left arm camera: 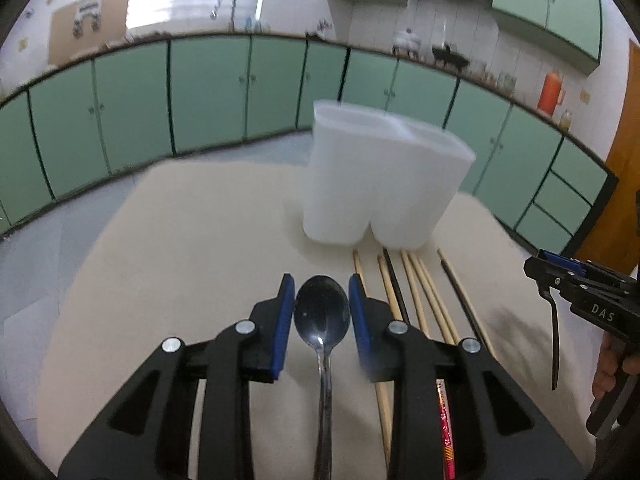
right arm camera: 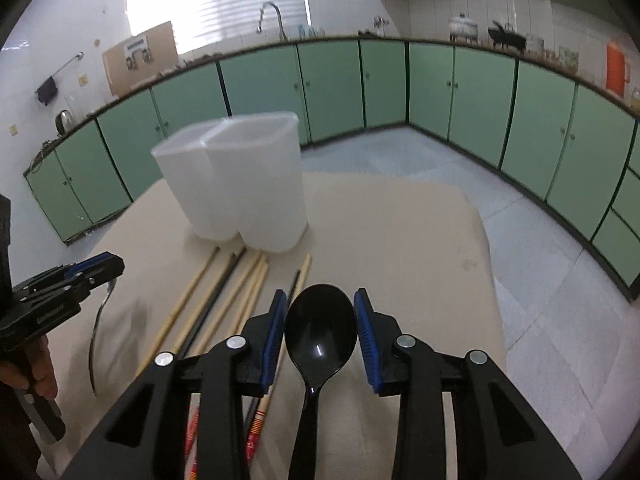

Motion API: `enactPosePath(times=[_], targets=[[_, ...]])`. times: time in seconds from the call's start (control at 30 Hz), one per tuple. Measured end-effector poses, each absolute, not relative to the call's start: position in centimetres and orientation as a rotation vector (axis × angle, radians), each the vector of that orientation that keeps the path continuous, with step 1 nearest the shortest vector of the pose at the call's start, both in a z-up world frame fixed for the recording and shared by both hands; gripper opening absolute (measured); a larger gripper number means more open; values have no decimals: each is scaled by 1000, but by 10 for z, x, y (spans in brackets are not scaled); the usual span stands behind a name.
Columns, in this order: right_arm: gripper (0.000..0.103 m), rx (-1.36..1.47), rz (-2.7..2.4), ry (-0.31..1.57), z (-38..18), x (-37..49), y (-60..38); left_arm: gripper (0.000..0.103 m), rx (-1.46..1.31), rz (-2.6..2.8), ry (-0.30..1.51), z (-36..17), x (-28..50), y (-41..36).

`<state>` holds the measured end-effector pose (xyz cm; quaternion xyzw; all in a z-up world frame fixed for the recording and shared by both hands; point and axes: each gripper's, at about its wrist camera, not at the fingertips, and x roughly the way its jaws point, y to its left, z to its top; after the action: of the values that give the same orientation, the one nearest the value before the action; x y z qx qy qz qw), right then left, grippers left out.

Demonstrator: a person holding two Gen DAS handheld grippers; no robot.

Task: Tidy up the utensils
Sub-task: 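Carry both spoons up and lower them into the white utensil holder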

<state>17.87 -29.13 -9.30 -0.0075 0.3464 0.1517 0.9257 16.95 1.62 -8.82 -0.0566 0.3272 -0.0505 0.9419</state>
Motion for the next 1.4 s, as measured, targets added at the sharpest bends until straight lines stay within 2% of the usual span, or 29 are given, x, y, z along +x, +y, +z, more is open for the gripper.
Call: enactPosePath(times=[0.23, 0.5, 0.73, 1.07, 1.4], targets=[[34, -9, 330, 610, -64, 174, -286, 26, -120, -68, 522, -64, 144, 25], [34, 3, 337, 602, -65, 169, -283, 26, -138, -70, 514, -63, 142, 23], [34, 38, 357, 528, -45, 172, -289, 26, -141, -72, 428, -42, 132, 26], [34, 81, 406, 381, -7, 200, -278, 26, -176, -117, 266, 18, 139, 24], [34, 115, 420, 222, 31, 270, -257, 26, -152, -176, 118, 84, 195, -2]])
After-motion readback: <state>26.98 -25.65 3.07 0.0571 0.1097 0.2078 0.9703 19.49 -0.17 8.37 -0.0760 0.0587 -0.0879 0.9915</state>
